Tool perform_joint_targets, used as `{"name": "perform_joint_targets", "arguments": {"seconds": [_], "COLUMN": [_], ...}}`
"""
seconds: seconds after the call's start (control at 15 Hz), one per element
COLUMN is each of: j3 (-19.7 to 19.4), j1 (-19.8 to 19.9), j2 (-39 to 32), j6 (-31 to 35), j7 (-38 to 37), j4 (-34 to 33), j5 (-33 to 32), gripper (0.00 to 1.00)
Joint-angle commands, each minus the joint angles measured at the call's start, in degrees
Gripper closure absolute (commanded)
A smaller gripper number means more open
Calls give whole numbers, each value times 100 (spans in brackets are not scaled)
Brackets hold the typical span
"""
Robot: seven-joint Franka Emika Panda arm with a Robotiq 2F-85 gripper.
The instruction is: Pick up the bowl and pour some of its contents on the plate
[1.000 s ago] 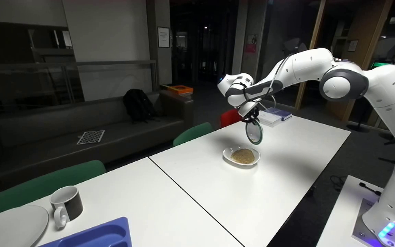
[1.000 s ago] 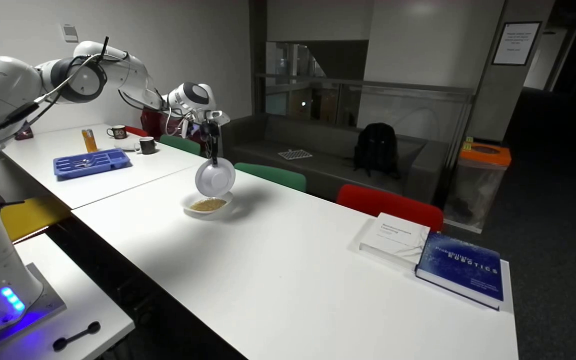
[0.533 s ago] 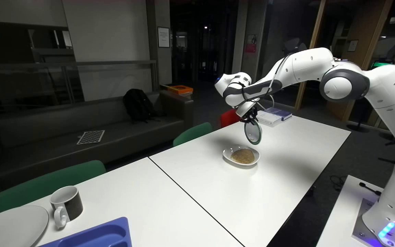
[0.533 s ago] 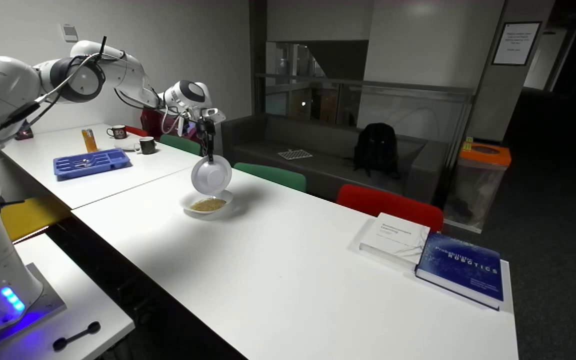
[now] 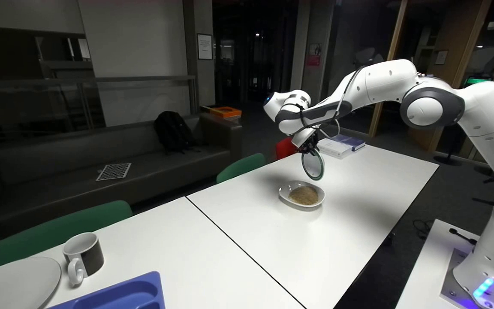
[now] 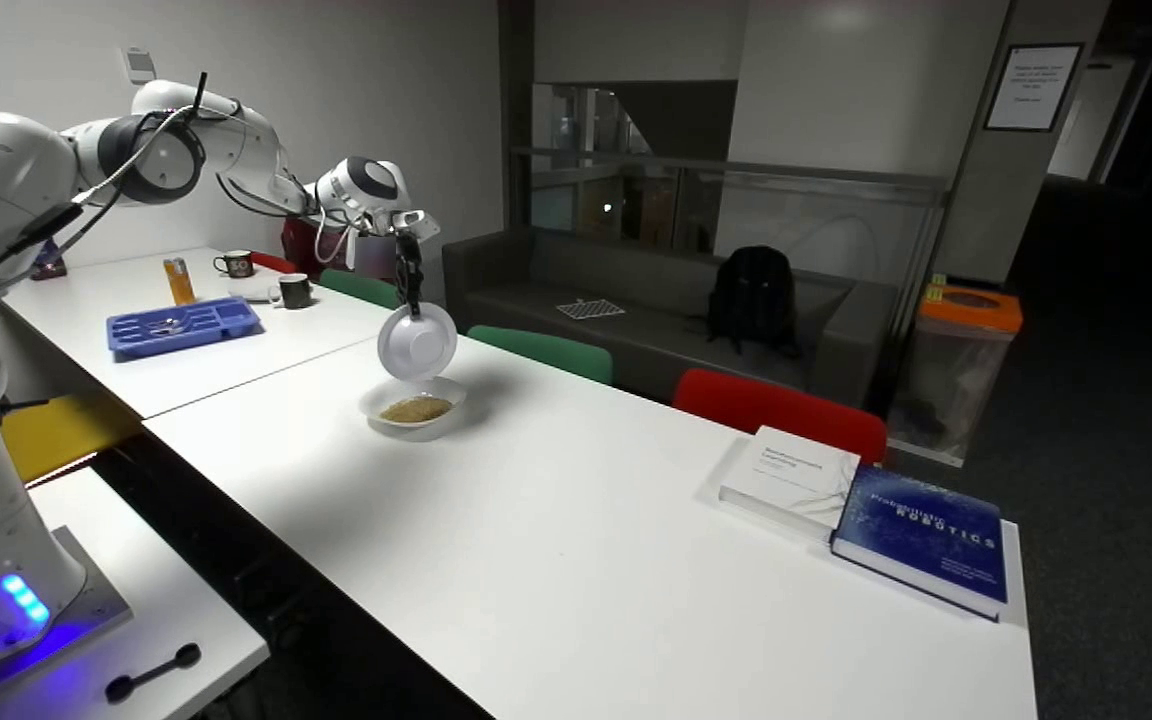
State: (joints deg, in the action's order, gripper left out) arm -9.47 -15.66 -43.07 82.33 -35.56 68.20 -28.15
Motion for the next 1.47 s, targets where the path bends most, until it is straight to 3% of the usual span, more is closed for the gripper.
{"name": "perform_joint_targets", "arguments": {"seconds": [0.0, 0.53, 1.2, 1.4], "j3": [-40, 3, 152, 9], "j1": [-59, -23, 144, 522], "j2": [-37, -22, 30, 555], "j6": [-343, -601, -397, -211], "j7": [-68, -80, -657, -362], "j4": [-183, -216, -234, 21], "j5": [-303, -651, 150, 127], "gripper": [96, 96, 96, 96]}}
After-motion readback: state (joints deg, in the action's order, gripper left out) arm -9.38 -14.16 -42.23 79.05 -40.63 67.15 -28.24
